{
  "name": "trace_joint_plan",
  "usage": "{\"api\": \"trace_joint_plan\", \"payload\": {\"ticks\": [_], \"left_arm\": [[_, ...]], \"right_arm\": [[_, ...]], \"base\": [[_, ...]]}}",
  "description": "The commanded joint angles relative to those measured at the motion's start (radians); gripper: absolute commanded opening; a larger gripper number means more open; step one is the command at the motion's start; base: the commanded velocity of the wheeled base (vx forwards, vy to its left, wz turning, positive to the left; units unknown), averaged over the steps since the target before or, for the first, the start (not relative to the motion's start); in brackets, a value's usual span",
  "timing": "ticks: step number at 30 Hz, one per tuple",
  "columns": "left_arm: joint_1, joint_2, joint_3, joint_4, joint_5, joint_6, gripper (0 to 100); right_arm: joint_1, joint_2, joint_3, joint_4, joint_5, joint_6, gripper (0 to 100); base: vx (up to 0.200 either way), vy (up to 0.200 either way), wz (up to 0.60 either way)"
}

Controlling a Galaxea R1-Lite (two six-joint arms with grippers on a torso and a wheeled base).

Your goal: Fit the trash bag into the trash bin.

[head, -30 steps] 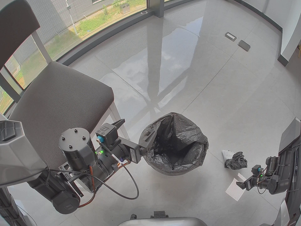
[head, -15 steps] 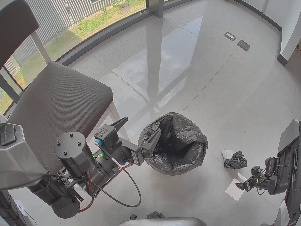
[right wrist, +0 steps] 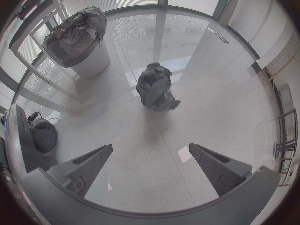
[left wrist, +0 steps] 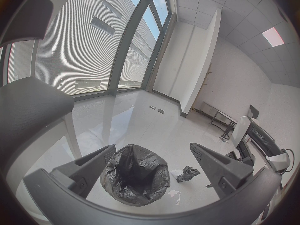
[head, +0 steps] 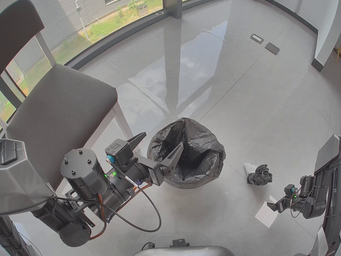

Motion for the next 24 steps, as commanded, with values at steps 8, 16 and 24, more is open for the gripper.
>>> {"api": "trace_joint_plan", "payload": {"ticks": [8,16,24], "left_arm": [[0.002,0.03,-0.007,-0.016,0.0,-0.002,100],[0.005,0.039,-0.013,-0.016,0.0,-0.005,100],[0.005,0.045,-0.013,-0.016,0.001,-0.005,100]], "right_arm": [[0.109,-0.065,-0.28,0.249,-0.028,0.057,100],[0.157,-0.065,-0.486,0.416,-0.045,0.094,100],[0.169,-0.056,-0.593,0.52,-0.047,0.094,100]], "base": [[0.0,0.0,0.0],[0.0,0.0,0.0],[0.0,0.0,0.0]]}}
